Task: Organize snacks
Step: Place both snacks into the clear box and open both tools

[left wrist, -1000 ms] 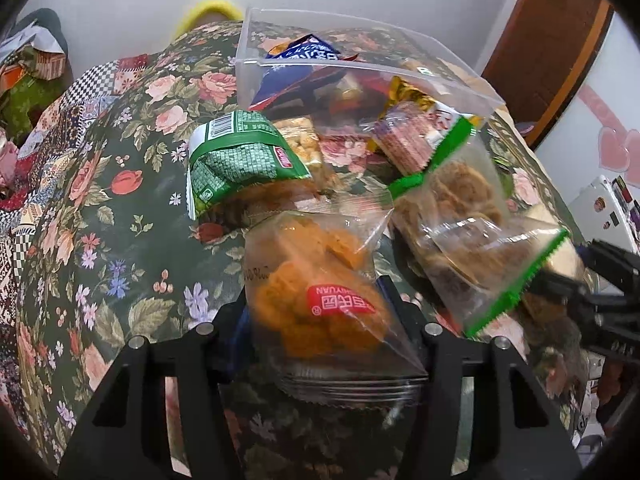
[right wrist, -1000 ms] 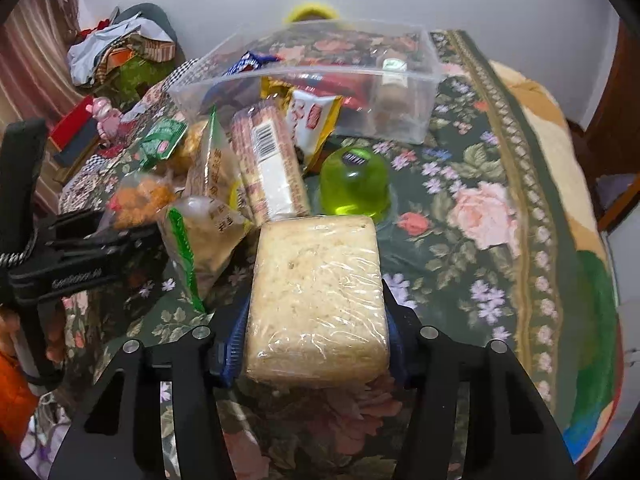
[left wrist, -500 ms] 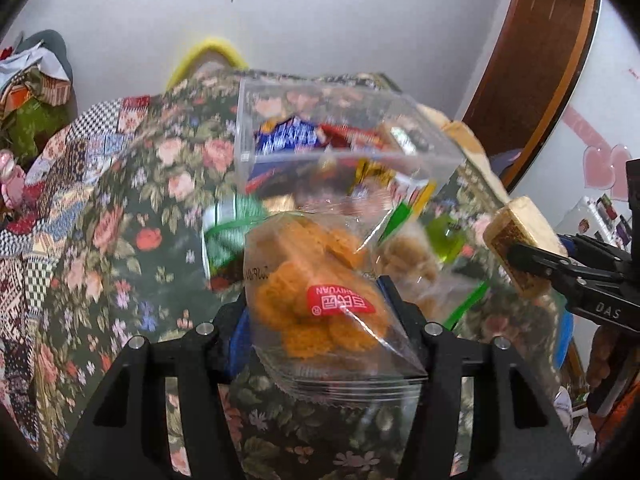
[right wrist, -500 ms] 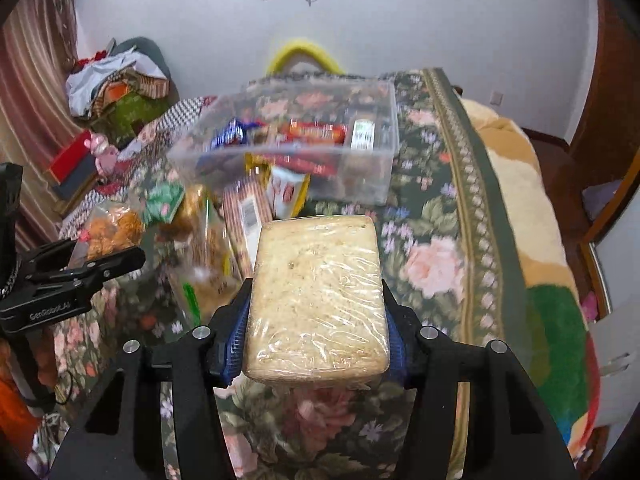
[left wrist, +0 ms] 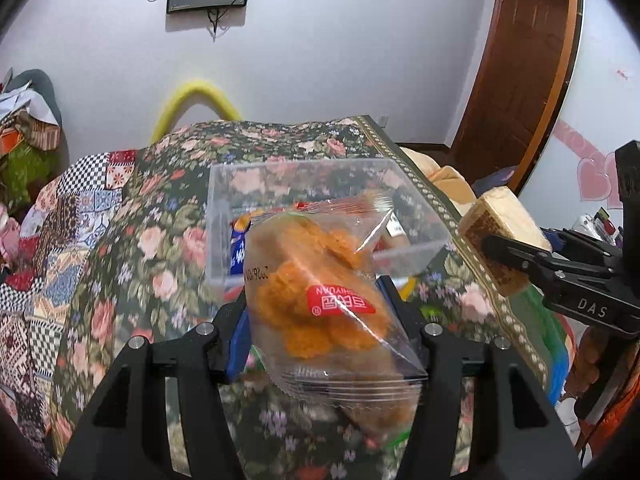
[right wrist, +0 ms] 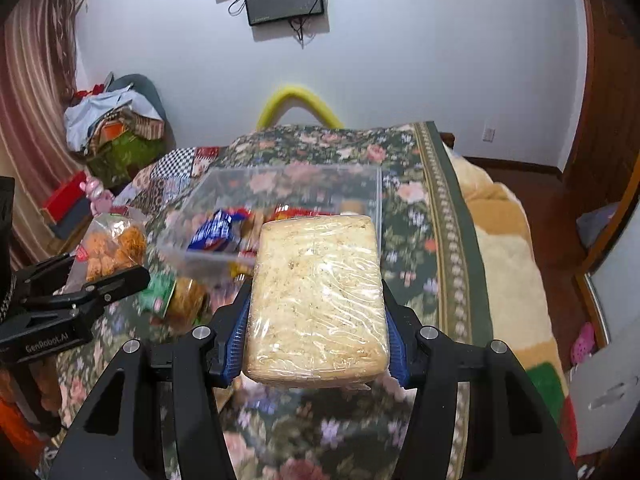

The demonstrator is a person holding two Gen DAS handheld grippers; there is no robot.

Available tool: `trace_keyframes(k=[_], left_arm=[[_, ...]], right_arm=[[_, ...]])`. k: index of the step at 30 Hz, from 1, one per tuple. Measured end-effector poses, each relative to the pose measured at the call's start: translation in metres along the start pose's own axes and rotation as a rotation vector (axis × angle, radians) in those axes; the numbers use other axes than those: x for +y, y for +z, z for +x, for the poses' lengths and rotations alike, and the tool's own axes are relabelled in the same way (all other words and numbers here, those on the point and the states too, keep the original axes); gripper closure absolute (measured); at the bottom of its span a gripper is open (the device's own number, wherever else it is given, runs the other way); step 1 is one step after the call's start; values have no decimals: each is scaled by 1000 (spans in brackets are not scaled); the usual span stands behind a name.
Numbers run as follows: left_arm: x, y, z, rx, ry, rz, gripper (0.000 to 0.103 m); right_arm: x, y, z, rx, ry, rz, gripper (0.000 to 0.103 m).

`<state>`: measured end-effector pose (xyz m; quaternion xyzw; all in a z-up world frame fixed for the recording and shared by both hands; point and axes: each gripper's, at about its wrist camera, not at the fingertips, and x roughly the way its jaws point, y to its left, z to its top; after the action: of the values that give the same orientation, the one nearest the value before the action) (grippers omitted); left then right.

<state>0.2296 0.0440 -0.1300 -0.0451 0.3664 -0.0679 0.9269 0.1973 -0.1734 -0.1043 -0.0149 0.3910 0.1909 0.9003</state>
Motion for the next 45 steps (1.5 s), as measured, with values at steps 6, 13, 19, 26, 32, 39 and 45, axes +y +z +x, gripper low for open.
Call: trace_keyframes(k=[6,13,19,26,32,39,45], left_arm=[[3,16,28,14,-5,-19,46],[8,40,65,39,-19,-28,46],[10,60,100,53,-4,-2,46],[22,73,140,95,0,-19,46],[20,79,156,109,3,13,46],[22,77,156,102,10,10,39],[22,77,140,86,15,5,31]], right_arm=[[-5,17,17,-4,0,1,51],[-6,36,50,11,2,-11,51],[-10,48,87,53,-14,-27,51],[-18,55,120,101,4,-13,51],[-21,60,137,124,17,0,51],[-22,60,140,146,18,-13,50],[-22,64,128,130,22,1,48]])
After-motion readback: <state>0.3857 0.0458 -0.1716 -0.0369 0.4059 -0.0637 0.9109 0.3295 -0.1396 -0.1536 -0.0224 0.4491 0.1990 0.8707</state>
